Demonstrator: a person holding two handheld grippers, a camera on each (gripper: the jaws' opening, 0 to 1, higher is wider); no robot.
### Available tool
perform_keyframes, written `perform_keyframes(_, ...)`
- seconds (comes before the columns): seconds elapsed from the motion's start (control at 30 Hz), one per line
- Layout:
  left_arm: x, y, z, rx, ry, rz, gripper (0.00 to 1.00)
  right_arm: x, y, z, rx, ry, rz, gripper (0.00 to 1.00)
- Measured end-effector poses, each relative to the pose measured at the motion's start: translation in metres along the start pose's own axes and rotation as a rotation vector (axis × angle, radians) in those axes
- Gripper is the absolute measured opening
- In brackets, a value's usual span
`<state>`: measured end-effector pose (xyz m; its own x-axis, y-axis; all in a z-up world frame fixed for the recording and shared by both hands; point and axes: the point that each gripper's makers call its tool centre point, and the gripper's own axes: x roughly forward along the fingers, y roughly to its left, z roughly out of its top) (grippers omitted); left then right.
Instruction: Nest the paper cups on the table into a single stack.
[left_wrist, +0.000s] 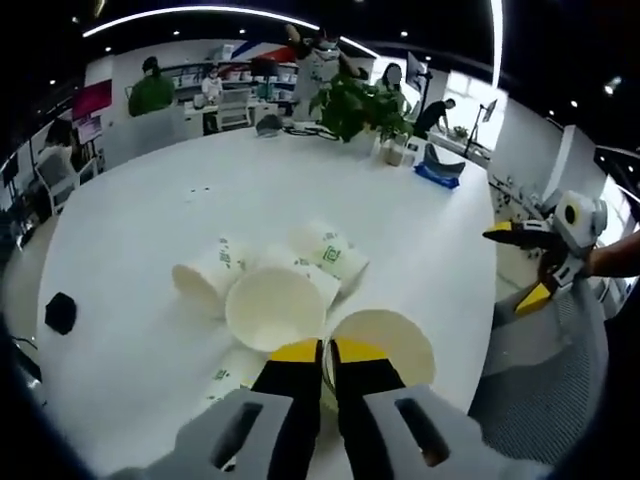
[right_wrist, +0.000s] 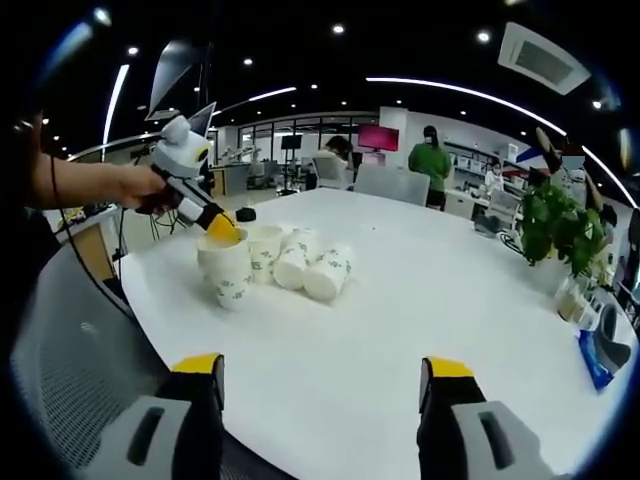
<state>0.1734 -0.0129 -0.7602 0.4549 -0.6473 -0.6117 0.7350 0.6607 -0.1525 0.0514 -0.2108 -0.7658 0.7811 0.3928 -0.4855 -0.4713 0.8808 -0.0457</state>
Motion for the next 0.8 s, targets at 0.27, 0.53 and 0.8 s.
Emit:
perform_keyframes(0.27,-0.0007,0.0019,-0.0027,0.001,0.016,0.017,0.03,0.0003,-0.0003,-0.0009,-0.001,0.003,0.002,0.81)
perform_keyframes(0.53,0.0012,0.0025,-0.0073,-0.003,0.028,0.013,0.0,0.0006,-0.0011,-0.0006,0.0,0.002,-0.002,0.8)
perform_keyframes(0.8,0.0026,-0.0005,-0.0073,0.007,0.028,0.003,0.0,0.0011,-0.0016,-0.0018,0.0,0.002,-0.004,0.8)
